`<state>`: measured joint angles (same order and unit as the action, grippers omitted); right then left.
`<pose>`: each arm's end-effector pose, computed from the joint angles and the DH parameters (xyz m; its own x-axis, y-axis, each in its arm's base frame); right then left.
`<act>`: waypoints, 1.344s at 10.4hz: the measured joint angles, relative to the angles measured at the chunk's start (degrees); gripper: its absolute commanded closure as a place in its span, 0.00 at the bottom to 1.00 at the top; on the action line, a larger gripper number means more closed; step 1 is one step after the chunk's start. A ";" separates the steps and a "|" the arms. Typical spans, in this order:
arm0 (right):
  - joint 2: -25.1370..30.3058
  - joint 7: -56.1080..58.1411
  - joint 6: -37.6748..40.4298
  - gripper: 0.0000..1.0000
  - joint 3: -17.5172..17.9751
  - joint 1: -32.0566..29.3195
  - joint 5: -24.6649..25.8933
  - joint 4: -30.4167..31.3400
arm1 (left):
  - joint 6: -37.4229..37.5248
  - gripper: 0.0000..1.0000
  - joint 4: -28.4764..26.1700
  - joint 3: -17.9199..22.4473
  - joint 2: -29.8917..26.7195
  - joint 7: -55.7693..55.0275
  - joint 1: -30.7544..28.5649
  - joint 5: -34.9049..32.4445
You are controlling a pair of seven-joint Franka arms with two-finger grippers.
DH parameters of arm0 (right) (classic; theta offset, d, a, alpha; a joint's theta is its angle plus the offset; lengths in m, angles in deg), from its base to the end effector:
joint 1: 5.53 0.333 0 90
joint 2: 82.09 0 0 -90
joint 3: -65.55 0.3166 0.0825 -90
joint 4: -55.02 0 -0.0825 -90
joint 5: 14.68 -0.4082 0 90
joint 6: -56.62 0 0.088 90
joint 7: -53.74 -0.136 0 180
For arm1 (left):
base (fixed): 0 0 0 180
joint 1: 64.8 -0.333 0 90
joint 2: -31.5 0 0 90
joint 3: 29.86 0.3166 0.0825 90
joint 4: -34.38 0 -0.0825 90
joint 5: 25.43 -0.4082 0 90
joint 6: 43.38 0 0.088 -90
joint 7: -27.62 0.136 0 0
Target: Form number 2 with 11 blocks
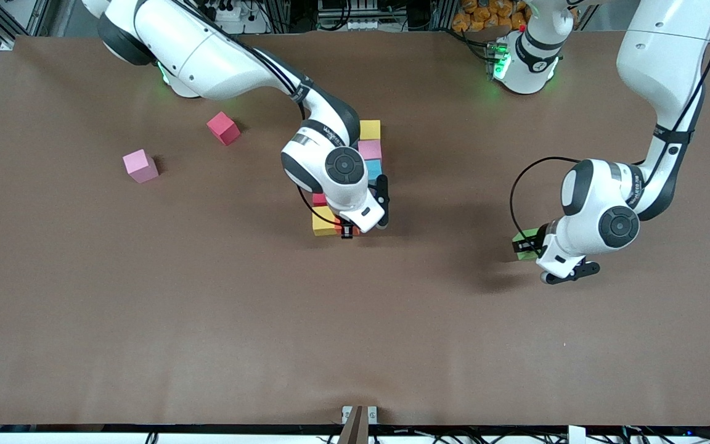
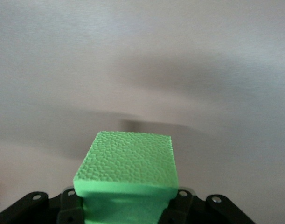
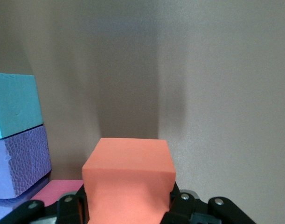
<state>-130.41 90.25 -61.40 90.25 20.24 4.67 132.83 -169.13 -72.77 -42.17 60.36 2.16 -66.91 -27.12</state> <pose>0.5373 0.5199 0.1985 0.0016 0.9995 -0.0305 0.9981 -0.0035 -0.0619 0.6225 -0.1084 0.1913 0.9486 0.2565 -0.1853 0.2615 -0.9652 0.0029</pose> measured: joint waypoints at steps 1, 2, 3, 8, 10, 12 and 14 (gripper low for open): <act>-0.01 0.44 0.12 1.00 0.00 0.05 0.01 0.01 | 0.31 0.90 0.94 -0.98 -0.01 -2.02 0.12 0.94; -0.04 1.19 0.18 1.00 -0.02 0.07 0.01 0.03 | 1.23 0.90 2.15 -2.02 -0.04 -4.64 0.27 1.42; -0.09 1.63 0.18 1.00 -0.09 0.08 0.02 0.06 | 2.15 0.90 3.38 -2.81 -0.07 -7.37 0.49 1.52; -1.07 2.20 -1.34 1.00 -0.25 0.54 2.07 0.55 | 2.94 0.94 4.52 -5.36 -0.09 -18.28 0.53 1.57; -1.67 2.20 -2.75 1.00 -0.30 0.58 3.15 0.81 | 2.94 0.95 4.67 -5.44 -0.09 -20.62 0.42 1.57; -1.87 2.21 -2.82 1.00 -0.41 0.59 3.60 0.88 | 2.94 0.96 5.06 -5.58 -0.17 -22.30 0.41 1.59; -1.91 2.21 -2.82 1.00 -0.49 0.59 4.18 1.17 | 2.94 1.00 5.18 -5.81 -0.22 -25.58 0.47 2.21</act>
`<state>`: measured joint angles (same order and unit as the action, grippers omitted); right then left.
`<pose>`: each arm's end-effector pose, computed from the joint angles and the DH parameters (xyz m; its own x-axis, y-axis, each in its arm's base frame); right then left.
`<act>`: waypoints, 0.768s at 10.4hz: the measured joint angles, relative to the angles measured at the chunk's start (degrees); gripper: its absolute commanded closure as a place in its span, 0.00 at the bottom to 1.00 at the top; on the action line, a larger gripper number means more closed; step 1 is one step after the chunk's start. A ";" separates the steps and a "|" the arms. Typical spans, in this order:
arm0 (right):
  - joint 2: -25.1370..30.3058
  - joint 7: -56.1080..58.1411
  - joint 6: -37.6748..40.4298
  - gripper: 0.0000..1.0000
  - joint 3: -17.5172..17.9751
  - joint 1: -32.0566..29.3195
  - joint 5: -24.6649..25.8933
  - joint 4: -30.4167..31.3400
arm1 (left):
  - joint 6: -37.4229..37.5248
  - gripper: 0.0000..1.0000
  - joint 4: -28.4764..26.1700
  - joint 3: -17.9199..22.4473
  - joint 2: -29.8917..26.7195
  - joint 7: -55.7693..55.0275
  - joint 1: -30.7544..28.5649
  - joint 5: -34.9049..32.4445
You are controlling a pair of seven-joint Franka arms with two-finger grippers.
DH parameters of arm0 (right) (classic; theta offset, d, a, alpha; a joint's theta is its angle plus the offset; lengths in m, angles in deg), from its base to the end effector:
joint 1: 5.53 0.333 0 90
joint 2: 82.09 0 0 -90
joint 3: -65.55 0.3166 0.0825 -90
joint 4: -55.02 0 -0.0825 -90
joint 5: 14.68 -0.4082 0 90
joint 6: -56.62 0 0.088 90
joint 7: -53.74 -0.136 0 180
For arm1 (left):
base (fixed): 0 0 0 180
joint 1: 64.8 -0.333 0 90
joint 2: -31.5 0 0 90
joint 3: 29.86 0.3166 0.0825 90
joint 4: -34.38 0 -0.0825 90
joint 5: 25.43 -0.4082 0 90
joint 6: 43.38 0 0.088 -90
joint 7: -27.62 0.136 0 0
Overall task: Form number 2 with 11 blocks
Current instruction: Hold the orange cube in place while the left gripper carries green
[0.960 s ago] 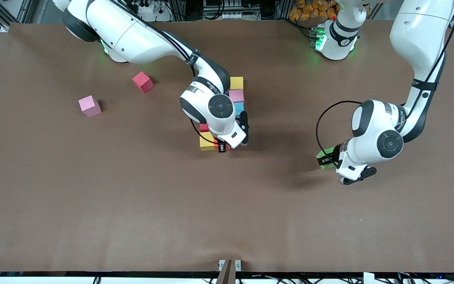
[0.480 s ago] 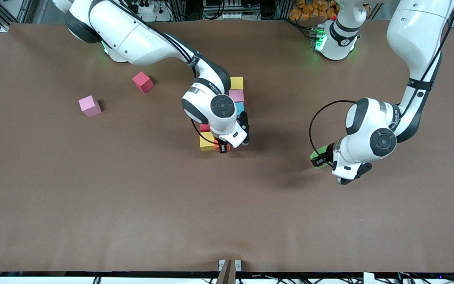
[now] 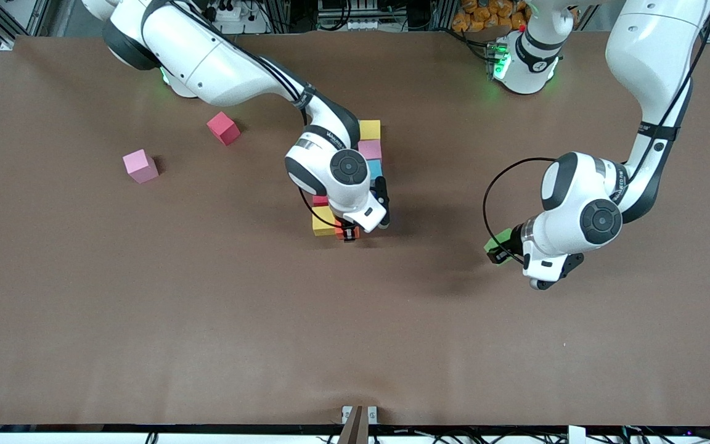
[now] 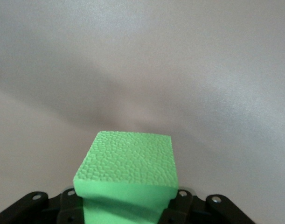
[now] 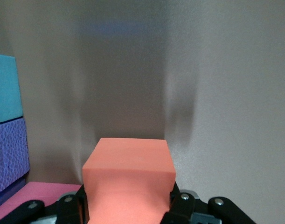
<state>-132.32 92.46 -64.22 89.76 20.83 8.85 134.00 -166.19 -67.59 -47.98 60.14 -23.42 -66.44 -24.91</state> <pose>0.5327 0.5198 0.1683 -0.0856 0.9946 -0.0588 0.9961 0.0841 -0.0277 0.6343 -0.1783 0.2366 0.7896 0.5825 -0.1931 0.5951 -0.8036 0.0092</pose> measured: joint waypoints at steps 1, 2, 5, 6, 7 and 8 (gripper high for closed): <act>-0.01 0.00 0.00 1.00 -0.06 0.00 0.09 0.27 | -0.06 1.00 0.05 -0.07 -0.01 -1.93 0.00 1.57; -0.03 0.00 0.00 1.00 -0.11 0.00 0.11 0.32 | -0.09 1.00 0.11 -0.07 -0.02 -2.83 -0.02 2.70; -0.06 -0.01 0.00 1.00 -0.12 0.05 0.12 0.70 | -0.09 1.00 0.18 -0.25 -0.03 -5.51 0.05 3.25; -0.06 -0.05 -0.02 1.00 -0.12 0.11 0.14 0.98 | -0.09 1.00 0.18 -0.43 -0.03 -5.80 0.09 3.26; -0.05 -0.06 -0.02 1.00 -0.12 0.12 0.17 0.98 | -0.09 1.00 0.18 -0.69 -0.03 -6.41 0.14 3.28; -0.05 -0.06 -0.01 1.00 -0.12 0.13 0.17 0.98 | -0.09 1.00 0.18 -0.89 -0.03 -7.88 0.33 3.29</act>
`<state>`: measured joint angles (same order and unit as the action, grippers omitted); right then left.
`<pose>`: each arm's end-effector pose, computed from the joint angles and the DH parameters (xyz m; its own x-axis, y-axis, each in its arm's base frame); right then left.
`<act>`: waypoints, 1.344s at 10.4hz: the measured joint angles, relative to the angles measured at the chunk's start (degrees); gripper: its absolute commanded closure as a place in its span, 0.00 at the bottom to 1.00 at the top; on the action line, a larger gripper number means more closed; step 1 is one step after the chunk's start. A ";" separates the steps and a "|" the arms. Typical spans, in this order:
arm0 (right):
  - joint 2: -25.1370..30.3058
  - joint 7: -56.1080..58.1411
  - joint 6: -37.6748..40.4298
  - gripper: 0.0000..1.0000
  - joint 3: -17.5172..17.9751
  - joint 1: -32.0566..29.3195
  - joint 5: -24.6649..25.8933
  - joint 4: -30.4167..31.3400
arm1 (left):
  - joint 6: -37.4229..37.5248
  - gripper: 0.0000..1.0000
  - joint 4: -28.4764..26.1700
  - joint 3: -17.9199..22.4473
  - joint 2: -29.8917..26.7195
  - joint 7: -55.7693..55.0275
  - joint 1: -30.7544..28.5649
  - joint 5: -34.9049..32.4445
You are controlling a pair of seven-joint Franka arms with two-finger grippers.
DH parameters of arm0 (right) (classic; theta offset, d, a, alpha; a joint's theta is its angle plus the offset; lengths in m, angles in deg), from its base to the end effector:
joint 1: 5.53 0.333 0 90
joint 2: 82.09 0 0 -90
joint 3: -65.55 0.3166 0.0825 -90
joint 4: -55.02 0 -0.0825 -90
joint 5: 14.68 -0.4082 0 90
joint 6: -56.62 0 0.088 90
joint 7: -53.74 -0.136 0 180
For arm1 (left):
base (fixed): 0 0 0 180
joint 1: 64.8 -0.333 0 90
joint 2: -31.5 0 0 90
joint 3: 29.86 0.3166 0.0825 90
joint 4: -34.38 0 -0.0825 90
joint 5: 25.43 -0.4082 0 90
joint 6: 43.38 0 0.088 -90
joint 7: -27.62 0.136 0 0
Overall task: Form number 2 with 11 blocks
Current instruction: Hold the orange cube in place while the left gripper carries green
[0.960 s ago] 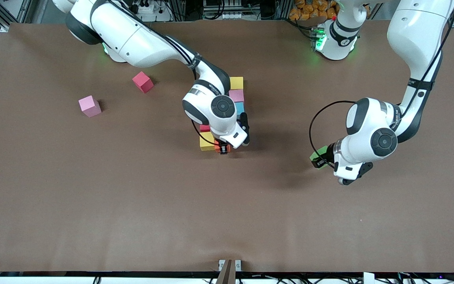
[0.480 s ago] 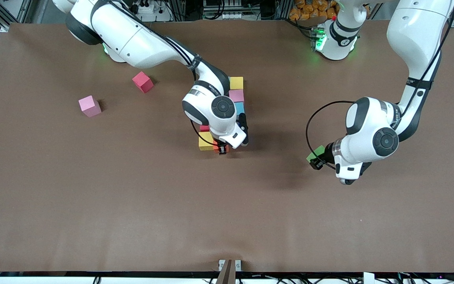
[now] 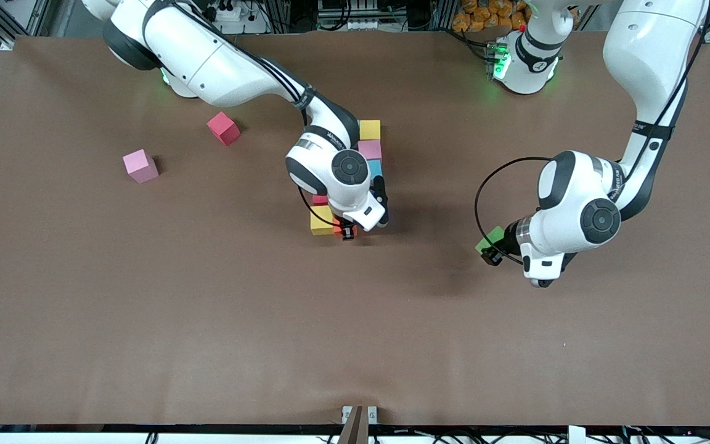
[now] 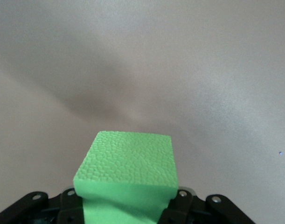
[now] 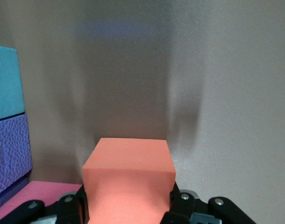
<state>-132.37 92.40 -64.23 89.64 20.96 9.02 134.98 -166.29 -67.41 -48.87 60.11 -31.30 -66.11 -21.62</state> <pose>0.5267 0.5179 0.1600 -0.0931 0.9931 -0.0719 0.9951 0.0905 -0.0387 0.6312 -0.1950 0.2406 0.6862 0.6884 -0.2350 0.7100 -0.7042 0.0103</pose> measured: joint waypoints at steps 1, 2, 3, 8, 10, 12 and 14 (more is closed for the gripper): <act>0.00 -0.08 0.03 1.00 0.00 0.03 0.01 0.00 | 0.00 1.00 0.00 -0.14 0.00 -1.60 0.36 0.00; 0.00 -0.18 0.11 1.00 0.00 0.15 0.01 0.00 | 0.00 1.00 0.00 -0.20 0.00 -2.84 0.75 0.02; 0.01 -0.29 0.16 1.00 0.01 0.29 0.02 0.00 | 0.00 1.00 0.00 -0.20 0.00 -4.13 0.87 0.61; 0.03 -0.39 0.54 0.53 0.02 0.41 0.02 0.00 | -0.04 0.99 0.68 -0.18 0.00 -7.12 1.02 1.73; 0.03 -0.40 0.60 0.00 0.02 0.42 0.03 0.00 | -0.04 0.99 0.79 -0.18 0.02 -7.21 1.13 1.80; 0.01 -0.51 0.92 0.00 0.02 0.44 0.03 0.52 | -0.04 1.00 0.82 -0.21 0.09 -7.24 1.51 1.87; 0.03 -0.96 0.94 0.00 0.02 0.44 0.03 0.70 | -0.04 1.00 1.06 -0.22 0.08 -7.34 2.16 1.88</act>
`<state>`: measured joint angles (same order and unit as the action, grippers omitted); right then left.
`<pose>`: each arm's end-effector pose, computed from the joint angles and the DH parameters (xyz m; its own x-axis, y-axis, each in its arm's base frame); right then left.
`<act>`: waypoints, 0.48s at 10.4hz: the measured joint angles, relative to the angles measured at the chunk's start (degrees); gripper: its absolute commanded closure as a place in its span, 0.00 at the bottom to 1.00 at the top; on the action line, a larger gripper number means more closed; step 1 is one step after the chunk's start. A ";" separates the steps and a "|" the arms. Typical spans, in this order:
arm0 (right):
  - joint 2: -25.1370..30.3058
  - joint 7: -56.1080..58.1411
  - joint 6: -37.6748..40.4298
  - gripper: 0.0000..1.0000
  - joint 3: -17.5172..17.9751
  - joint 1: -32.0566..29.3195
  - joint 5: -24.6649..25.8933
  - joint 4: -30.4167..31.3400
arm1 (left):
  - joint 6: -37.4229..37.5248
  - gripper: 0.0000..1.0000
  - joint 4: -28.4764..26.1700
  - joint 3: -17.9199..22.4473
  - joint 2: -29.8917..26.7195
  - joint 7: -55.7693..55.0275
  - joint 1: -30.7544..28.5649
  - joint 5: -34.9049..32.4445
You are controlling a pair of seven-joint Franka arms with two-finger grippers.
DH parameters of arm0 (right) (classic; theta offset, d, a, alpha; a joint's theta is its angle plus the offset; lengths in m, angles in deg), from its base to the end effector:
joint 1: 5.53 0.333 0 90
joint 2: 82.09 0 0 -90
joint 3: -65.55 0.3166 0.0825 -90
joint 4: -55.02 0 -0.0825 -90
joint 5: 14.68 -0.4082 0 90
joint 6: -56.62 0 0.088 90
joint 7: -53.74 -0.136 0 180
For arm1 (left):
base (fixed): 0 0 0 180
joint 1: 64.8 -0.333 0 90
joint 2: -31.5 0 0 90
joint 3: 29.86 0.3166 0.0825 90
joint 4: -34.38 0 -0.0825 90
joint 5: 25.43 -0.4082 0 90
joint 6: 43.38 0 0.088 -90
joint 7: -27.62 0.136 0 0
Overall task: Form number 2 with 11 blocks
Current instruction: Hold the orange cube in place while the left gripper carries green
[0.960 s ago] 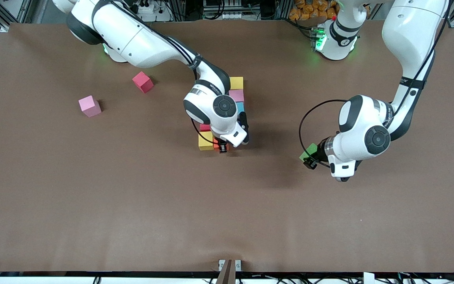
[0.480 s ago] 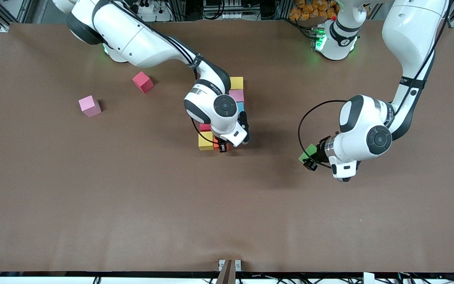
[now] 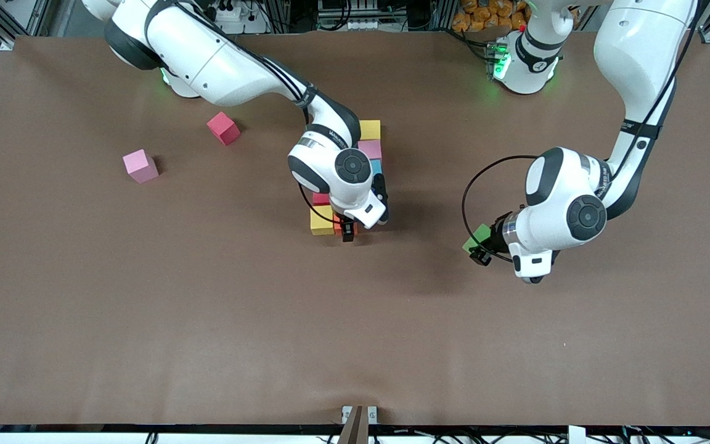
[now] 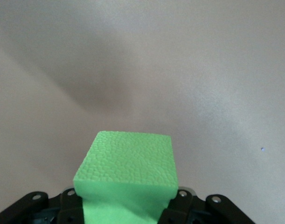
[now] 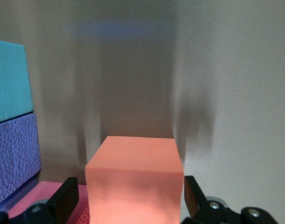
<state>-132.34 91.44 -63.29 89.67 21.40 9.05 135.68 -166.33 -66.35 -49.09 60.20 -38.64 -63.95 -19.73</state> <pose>0.5172 0.5188 0.1541 -0.0897 0.9917 -0.0922 0.9948 0.0848 -0.0560 0.6283 -0.2237 0.2487 0.6049 0.7546 -0.2545 0.7809 -0.6246 0.0041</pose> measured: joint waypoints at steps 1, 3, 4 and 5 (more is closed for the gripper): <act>0.06 -0.29 0.35 0.00 0.01 0.00 0.00 -0.06 | 0.00 1.00 0.13 0.00 0.00 -0.03 0.04 0.00; 0.39 -0.68 1.57 0.00 0.10 0.00 -0.01 -0.37 | 0.00 1.00 0.19 -0.14 0.00 -0.61 0.17 0.04; 0.57 -1.25 1.95 0.00 0.19 0.00 -0.02 -0.57 | 0.00 1.00 0.19 -0.22 0.00 -1.98 0.58 0.05; 0.65 -1.99 2.53 0.00 0.30 0.00 -0.02 -0.70 | 0.00 1.00 0.19 -0.34 0.00 -3.60 1.11 0.05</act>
<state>-131.69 89.45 -60.76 89.96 21.40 9.03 134.98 -166.33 -66.16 -49.43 60.20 -42.24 -62.85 -19.68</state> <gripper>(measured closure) 0.000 0.445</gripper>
